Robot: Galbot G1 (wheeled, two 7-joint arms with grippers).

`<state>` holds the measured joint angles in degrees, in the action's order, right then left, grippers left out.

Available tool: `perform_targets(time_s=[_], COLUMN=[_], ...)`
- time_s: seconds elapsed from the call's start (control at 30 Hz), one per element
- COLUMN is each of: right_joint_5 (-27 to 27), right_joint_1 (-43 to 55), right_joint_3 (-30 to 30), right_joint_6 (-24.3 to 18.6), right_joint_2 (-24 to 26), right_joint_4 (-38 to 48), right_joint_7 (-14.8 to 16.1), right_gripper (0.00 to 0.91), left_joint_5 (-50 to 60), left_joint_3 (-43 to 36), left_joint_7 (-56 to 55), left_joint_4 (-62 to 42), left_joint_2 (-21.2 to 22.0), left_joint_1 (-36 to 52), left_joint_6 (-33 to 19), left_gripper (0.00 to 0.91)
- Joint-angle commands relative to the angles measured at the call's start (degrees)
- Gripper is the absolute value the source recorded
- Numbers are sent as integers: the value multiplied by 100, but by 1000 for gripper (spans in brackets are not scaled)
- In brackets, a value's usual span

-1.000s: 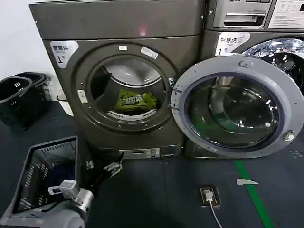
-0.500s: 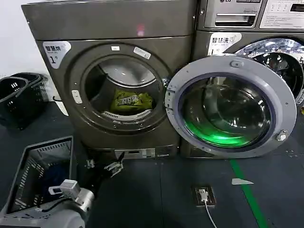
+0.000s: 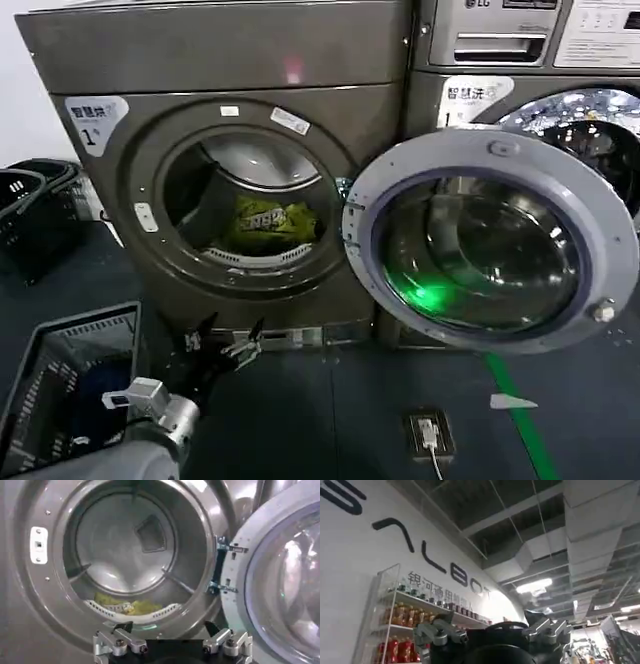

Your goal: Grasp the clothes from the dryer.

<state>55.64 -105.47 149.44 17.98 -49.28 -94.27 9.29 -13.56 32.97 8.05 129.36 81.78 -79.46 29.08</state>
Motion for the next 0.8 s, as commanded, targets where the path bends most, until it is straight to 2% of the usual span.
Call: perform_targets(time_s=[0.03,0.8], right_joint_5=[7,96], right_joint_1=[-3,-78], right_joint_3=[16,109], right_joint_6=[-16,-11], right_joint_2=[6,-64], right_joint_4=[5,-119], right_joint_7=[3,17], right_gripper=[907,907], left_joint_5=[-1,-28], left_joint_3=[0,-4], left_joint_7=[1,11], left_joint_4=[-21,-83], left_joint_2=[10,-33], left_joint_1=[26,84], left_joint_6=[-8,-26], left_gripper=[907,907])
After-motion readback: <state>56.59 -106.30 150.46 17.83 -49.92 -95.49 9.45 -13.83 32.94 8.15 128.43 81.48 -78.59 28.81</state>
